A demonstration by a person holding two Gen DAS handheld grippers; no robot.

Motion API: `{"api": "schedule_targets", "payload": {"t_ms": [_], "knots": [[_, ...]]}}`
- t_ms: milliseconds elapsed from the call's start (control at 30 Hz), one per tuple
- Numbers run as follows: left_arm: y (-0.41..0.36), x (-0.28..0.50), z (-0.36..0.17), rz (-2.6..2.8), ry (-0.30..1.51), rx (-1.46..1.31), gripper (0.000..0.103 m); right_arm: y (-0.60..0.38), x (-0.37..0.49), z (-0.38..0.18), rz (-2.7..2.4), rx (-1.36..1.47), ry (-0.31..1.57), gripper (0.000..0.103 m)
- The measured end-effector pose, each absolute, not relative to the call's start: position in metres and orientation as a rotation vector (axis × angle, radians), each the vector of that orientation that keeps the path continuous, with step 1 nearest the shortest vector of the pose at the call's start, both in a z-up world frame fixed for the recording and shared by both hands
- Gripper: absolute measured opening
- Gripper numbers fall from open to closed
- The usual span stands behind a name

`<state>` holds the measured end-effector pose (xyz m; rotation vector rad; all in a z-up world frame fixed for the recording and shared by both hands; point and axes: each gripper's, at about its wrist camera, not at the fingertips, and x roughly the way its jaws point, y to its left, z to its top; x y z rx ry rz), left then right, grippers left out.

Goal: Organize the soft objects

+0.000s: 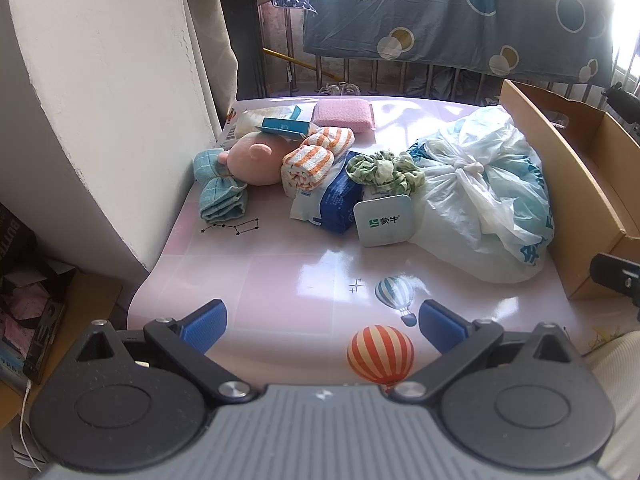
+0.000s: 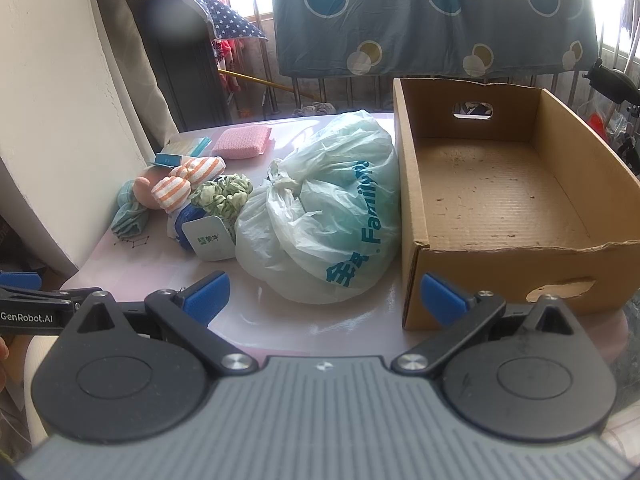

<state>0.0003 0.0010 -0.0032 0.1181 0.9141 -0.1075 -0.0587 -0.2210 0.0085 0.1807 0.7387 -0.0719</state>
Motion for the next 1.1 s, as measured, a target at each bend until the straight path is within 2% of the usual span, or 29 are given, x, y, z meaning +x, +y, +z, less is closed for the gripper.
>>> {"api": "schedule_targets", "payload": {"t_ms": [567,733,933,1100], "knots": [[0.009,0.005,-0.002,-0.098,0.903,0.121,0.102,-0.218,-0.057,0.010,-0.070,0.186,0.732,0.102],[0.015,0.015,0.010,-0.094,0.845,0.155,0.102,-0.222,-0.045,0.033,-0.025,0.171,0.680,0.102],[0.017,0.057,0.041,-0.144,0.732,0.179,0.103,-0.245,0.016,0.089,0.162,0.206,0.579,0.102],[0.006,0.121,0.048,-0.166,0.752,0.129,0.102,-0.271,0.108,0.112,0.341,0.312,0.591,0.102]]}}
